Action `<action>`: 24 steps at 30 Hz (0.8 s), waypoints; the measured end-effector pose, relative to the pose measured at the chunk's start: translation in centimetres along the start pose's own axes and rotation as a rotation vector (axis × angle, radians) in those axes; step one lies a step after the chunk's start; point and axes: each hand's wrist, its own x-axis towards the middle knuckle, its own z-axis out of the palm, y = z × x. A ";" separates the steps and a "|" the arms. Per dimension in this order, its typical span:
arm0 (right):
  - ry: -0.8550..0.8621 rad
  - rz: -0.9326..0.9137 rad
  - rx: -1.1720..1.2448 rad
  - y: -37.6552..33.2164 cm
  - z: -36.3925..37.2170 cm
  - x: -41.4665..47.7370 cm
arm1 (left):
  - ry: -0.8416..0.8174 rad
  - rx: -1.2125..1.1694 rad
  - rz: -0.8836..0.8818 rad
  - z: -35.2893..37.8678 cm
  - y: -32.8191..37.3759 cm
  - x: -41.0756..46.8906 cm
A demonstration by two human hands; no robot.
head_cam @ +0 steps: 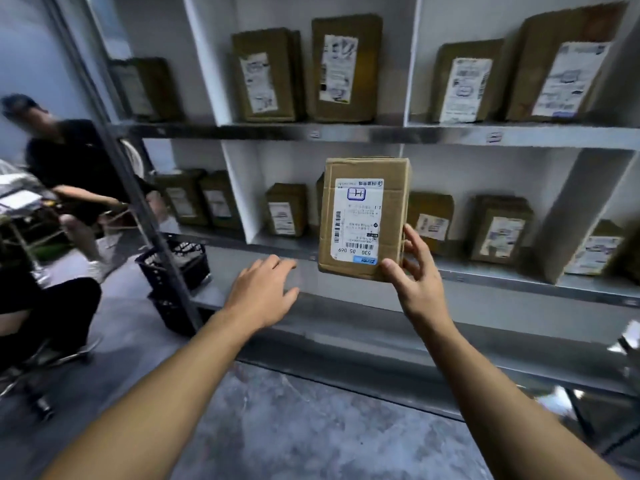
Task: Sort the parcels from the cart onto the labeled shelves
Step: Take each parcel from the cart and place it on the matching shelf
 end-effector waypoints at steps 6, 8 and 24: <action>-0.088 -0.027 0.021 -0.3 11.6 2.0 | 0.005 0.016 -0.137 -1.5 -10.4 -1.4; -0.126 -0.036 0.016 -0.3 14.4 2.8 | 0.017 0.015 -0.166 -1.8 -12.9 -1.2; -0.197 -0.264 0.075 -2.3 33.8 20.8 | 0.197 0.084 -0.218 -6.9 -30.9 12.5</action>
